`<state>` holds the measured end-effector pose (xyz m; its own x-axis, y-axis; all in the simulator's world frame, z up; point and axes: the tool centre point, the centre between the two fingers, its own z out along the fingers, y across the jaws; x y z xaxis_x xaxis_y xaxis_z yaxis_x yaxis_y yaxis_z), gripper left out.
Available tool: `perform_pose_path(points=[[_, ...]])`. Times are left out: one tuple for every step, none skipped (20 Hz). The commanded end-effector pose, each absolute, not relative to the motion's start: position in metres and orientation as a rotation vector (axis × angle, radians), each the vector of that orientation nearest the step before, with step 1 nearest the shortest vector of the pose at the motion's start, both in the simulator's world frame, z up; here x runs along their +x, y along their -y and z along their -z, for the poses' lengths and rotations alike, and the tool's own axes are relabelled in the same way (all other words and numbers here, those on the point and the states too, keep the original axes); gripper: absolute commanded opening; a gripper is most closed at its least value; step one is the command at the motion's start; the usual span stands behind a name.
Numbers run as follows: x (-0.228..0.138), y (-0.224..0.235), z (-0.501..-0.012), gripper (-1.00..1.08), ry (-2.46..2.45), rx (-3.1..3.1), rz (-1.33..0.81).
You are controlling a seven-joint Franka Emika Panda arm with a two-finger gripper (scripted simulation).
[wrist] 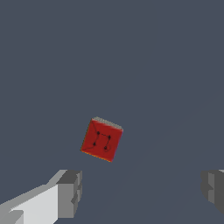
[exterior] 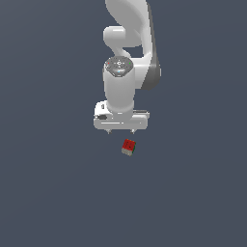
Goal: Pick up the object and move it to a goal position.
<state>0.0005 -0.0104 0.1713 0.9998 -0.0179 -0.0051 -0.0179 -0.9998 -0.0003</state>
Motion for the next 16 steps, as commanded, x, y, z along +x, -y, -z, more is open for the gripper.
perform_pose_path(points=[[0.000, 0.010, -0.171, 1.00, -0.028, -3.141, -0.008], [0.001, 0.010, -0.171, 1.00, -0.025, -3.141, -0.008], [0.001, 0.009, -0.172, 1.00, -0.018, -3.142, -0.006], [0.001, 0.007, -0.172, 1.00, -0.005, -3.143, -0.005], [0.002, 0.005, -0.172, 1.00, 0.013, -3.145, -0.002], [0.002, 0.002, -0.173, 1.00, 0.035, -3.147, 0.001], [0.003, 0.000, -0.173, 1.00, 0.058, -3.148, 0.005], [0.004, -0.002, -0.174, 1.00, 0.075, -3.150, 0.007], [0.004, -0.004, -0.174, 1.00, 0.088, -3.150, 0.009], [0.004, -0.005, -0.174, 1.00, 0.095, -3.151, 0.010], [0.004, -0.005, -0.174, 1.00, 0.096, -3.151, 0.010], [0.004, -0.004, -0.174, 1.00, 0.094, -3.151, 0.010], [0.004, -0.004, -0.174, 1.00, 0.089, -3.150, 0.009], [0.004, -0.004, -0.174, 1.00, 0.086, -3.150, 0.009], [0.004, -0.004, -0.174, 1.00, 0.086, -3.150, 0.009], [0.004, -0.004, -0.174, 1.00, 0.089, -3.150, 0.009]])
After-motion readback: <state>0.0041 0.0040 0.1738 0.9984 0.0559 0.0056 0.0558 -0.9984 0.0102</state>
